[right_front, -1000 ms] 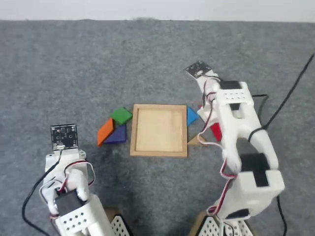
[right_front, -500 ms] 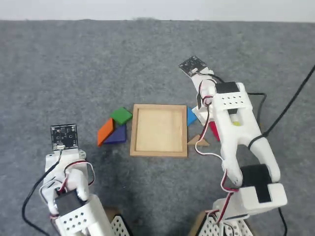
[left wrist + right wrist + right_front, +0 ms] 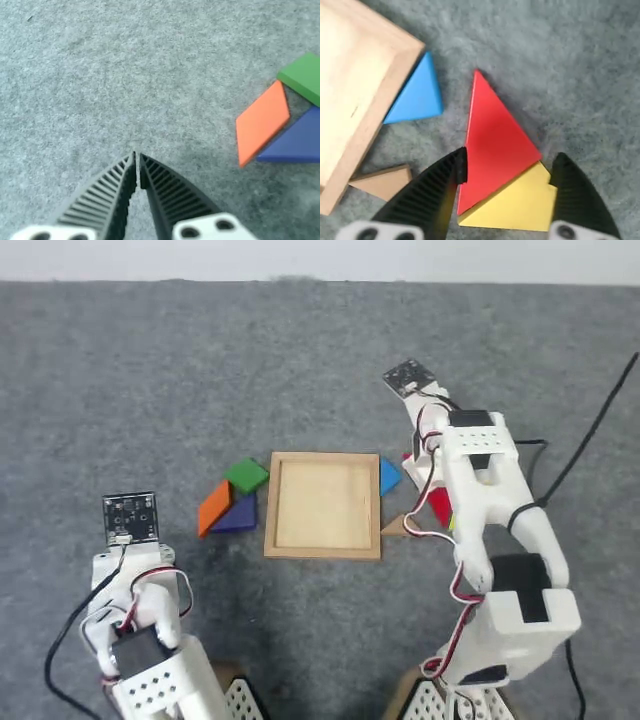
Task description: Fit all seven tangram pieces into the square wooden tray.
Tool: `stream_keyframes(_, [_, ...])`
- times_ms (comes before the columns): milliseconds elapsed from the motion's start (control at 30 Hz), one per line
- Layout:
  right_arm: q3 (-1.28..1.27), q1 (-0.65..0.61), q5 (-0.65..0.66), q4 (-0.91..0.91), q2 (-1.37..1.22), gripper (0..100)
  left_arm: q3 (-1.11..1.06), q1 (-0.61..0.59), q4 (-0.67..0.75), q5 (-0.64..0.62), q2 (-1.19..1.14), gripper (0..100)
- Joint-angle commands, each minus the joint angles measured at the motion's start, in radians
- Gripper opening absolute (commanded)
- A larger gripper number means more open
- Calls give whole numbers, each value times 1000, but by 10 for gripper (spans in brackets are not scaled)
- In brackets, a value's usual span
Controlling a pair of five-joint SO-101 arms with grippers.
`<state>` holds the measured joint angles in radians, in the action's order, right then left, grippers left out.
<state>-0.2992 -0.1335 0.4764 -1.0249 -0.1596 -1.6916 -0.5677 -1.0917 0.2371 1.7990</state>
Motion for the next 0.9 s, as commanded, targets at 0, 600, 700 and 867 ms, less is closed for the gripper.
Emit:
stream_keyframes(0, [3, -1, -5, 18, 12, 303, 8, 0, -3, 11, 15, 15])
stream_keyframes(600, [-83, -2, -11, 68, 12, 303, 8, 0, -3, 11, 15, 15])
stream_keyframes(700, [-83, 1, -11, 93, 12, 303, 8, 0, -3, 11, 15, 15])
stream_keyframes(867, [-83, 10, -11, 116, 10, 303, 8, 0, -3, 11, 15, 15])
